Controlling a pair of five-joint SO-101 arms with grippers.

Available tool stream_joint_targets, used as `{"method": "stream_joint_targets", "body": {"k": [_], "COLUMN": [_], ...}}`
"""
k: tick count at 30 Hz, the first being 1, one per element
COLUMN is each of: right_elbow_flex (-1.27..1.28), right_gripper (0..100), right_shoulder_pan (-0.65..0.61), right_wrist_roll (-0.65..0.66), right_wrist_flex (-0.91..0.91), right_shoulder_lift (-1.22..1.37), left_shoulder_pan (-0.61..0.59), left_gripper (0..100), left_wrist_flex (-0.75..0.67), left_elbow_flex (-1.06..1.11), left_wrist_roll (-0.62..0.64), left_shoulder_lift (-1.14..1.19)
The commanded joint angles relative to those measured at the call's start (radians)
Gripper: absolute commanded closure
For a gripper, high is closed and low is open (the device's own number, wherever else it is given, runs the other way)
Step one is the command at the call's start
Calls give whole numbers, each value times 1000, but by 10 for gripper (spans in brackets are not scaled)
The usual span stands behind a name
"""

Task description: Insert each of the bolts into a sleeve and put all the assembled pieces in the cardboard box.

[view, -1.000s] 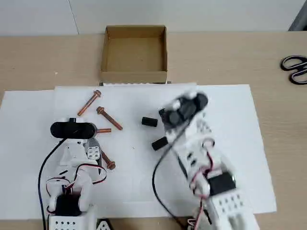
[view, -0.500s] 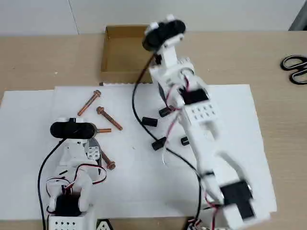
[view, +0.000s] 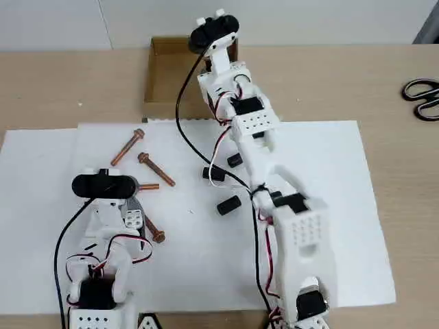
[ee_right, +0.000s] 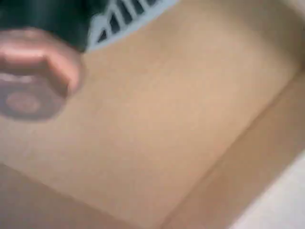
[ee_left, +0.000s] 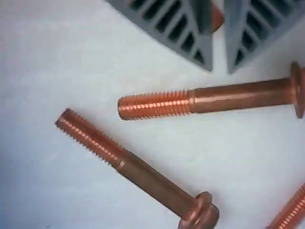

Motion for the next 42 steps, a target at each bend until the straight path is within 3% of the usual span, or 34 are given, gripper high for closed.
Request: {"method": "stream_joint_targets", "body": {"k": [1, 5, 11, 20, 31, 35, 37, 42], "right_elbow_flex": [-192, -292, -356, -493, -890, -994, -1025, -999], "right_gripper": [991, 973, 848, 847, 853, 939, 995, 995], "right_shoulder_pan": [5, 4, 4, 2, -74, -99, -99, -84], "right_wrist_roll": [8, 31, 32, 29, 26, -23, -64, -77], "right_wrist_flex": [-13, 77, 199, 337, 995, 1237, 1305, 1316], "right_shoulder_lift": [76, 143, 163, 157, 163, 163, 163, 157], "left_shoulder_pan": [-5, -5, -5, -43, -41, -41, -41, -41], "left_gripper": [994, 994, 994, 994, 994, 994, 994, 994], "left_wrist_flex": [0, 2, 2, 0, 0, 0, 0, 0], "left_elbow_flex": [-7, -7, -7, -7, -7, -7, -7, -7], "left_wrist_roll": [-3, -3, -3, -3, -3, -3, -3, -3], "left_shoulder_lift": [-9, -9, -9, -9, -9, -9, -9, -9]}}
